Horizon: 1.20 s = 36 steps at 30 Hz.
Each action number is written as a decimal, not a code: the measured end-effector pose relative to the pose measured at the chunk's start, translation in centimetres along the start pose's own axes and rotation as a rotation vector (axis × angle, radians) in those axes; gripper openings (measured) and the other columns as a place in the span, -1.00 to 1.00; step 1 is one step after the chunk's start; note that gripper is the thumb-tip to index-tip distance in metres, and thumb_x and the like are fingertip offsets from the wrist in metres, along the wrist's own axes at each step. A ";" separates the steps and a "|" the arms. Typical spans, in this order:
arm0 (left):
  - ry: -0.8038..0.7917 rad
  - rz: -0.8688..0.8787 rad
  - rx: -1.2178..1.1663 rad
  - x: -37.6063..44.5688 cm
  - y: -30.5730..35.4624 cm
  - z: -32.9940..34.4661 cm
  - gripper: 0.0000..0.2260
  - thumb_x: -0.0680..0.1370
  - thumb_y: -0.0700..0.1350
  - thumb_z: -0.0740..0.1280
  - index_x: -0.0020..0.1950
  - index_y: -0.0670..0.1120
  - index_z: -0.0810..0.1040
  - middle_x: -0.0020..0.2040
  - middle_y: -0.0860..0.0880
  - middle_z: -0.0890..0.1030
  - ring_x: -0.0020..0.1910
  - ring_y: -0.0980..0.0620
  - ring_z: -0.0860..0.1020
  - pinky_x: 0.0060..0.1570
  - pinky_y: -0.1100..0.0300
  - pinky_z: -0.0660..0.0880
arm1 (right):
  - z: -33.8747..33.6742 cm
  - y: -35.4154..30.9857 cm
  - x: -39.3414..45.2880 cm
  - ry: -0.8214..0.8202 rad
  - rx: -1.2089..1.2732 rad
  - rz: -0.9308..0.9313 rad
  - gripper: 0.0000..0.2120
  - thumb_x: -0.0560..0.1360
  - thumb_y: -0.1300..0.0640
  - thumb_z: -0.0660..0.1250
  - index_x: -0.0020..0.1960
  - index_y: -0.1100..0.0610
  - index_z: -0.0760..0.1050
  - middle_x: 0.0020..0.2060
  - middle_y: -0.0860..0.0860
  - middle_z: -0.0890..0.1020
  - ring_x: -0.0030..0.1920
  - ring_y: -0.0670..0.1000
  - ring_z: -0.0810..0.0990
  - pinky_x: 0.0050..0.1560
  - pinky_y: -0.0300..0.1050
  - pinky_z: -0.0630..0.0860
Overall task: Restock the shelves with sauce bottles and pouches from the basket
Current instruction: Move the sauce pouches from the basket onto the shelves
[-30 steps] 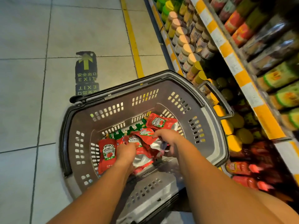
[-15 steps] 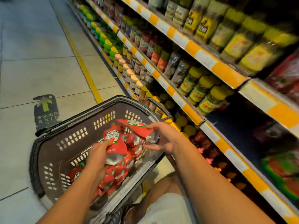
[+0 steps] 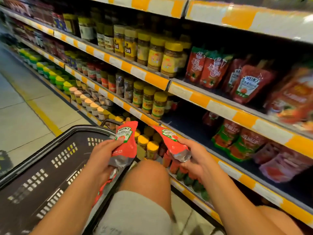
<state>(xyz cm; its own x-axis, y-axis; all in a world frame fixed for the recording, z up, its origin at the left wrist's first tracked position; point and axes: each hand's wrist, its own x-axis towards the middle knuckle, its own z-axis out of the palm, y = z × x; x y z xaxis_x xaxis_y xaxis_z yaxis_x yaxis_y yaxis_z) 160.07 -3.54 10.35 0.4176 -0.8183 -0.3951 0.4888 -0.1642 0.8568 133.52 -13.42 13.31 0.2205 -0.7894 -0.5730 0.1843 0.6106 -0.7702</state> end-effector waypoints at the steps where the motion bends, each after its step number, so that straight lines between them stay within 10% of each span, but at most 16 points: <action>1: -0.027 -0.001 0.027 0.1 0.0 1.3 -0.71 0.52 -0.12 0.52 0.13 -0.27 0.61 0.02 -0.32 0.71 -0.19 -0.18 0.69 -0.20 0.04 0.59 | -1.2 -0.2 -0.2 0.010 0.011 -0.012 -0.55 0.54 0.18 0.44 0.36 0.33 0.46 0.12 0.29 0.69 0.15 0.27 0.68 0.18 0.18 0.61; 3: -0.085 -0.011 0.082 0.5 -0.2 4.0 -0.77 0.50 -0.11 0.54 0.04 -0.22 0.64 -0.01 -0.29 0.72 -0.22 -0.15 0.69 -0.16 0.02 0.59 | -3.4 -0.7 -0.6 0.041 0.002 -0.057 -0.59 0.54 0.25 0.42 0.33 0.37 0.47 0.14 0.32 0.68 0.20 0.31 0.64 0.36 0.28 0.49; 8: -0.176 -0.016 0.265 2.2 -0.3 10.2 -0.58 0.34 -0.02 0.64 0.08 -0.21 0.67 0.00 -0.26 0.74 -0.07 -0.22 0.71 0.02 -0.15 0.60 | -7.2 -1.9 -0.2 0.104 -0.006 -0.168 -0.76 0.54 0.36 0.37 0.21 0.36 0.53 0.07 0.33 0.69 0.01 0.30 0.68 -0.09 0.14 0.64; 13: -0.234 -0.102 0.252 4.4 -1.2 15.4 -0.58 0.45 -0.11 0.60 0.23 -0.24 0.63 0.05 -0.23 0.74 0.03 -0.25 0.72 0.00 -0.11 0.64 | -8.5 -2.4 1.7 0.192 -0.066 -0.313 -0.63 0.42 0.44 0.40 0.21 0.27 0.60 0.07 0.24 0.72 0.11 0.31 0.69 0.16 0.30 0.61; 22: -0.290 -0.079 0.296 7.6 -1.6 20.7 -0.75 0.48 -0.21 0.55 0.12 -0.18 0.64 -0.01 -0.19 0.75 0.01 -0.21 0.73 0.14 -0.27 0.63 | -9.4 -3.5 5.4 0.401 -0.022 -0.415 -0.60 0.42 0.36 0.50 0.20 0.10 0.55 -0.01 0.08 0.74 -0.08 0.10 0.76 -0.19 0.01 0.68; 26: -0.307 -0.051 0.281 9.4 -2.1 21.6 -0.79 0.47 -0.26 0.53 0.09 -0.17 0.66 -0.03 -0.16 0.76 -0.15 -0.09 0.74 -0.17 -0.03 0.69 | -8.7 -4.4 6.8 0.455 0.007 -0.465 -0.52 0.42 0.37 0.51 0.28 0.11 0.52 -0.01 0.09 0.73 -0.08 0.10 0.76 -0.13 0.06 0.71; 31: -0.345 -0.007 0.298 11.0 -3.1 21.7 -0.76 0.48 -0.31 0.51 0.11 -0.17 0.61 -0.07 -0.13 0.76 -0.28 -0.01 0.72 -0.46 0.20 0.52 | -8.3 -5.7 8.9 0.582 -0.031 -0.480 -0.68 0.38 0.31 0.59 -0.12 0.01 0.50 -0.17 -0.06 0.67 -0.21 -0.11 0.64 -0.33 -0.22 0.49; 36: -0.353 0.070 0.272 12.4 -2.8 22.3 -0.71 0.45 -0.34 0.51 0.12 -0.14 0.58 -0.04 -0.12 0.76 -0.09 -0.13 0.74 -0.24 0.09 0.59 | -9.3 -5.5 11.3 0.676 -0.028 -0.462 -0.75 0.44 0.28 0.54 -0.20 0.01 0.52 -0.23 -0.12 0.63 -0.27 -0.16 0.54 -0.39 -0.25 0.42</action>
<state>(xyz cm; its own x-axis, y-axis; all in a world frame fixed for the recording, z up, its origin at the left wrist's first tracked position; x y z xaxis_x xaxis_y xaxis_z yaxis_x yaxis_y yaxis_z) 146.77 -25.53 10.42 0.1325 -0.9626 -0.2363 0.2294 -0.2022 0.9521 126.03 -26.26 8.46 -0.4984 -0.8347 -0.2344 0.0895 0.2194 -0.9715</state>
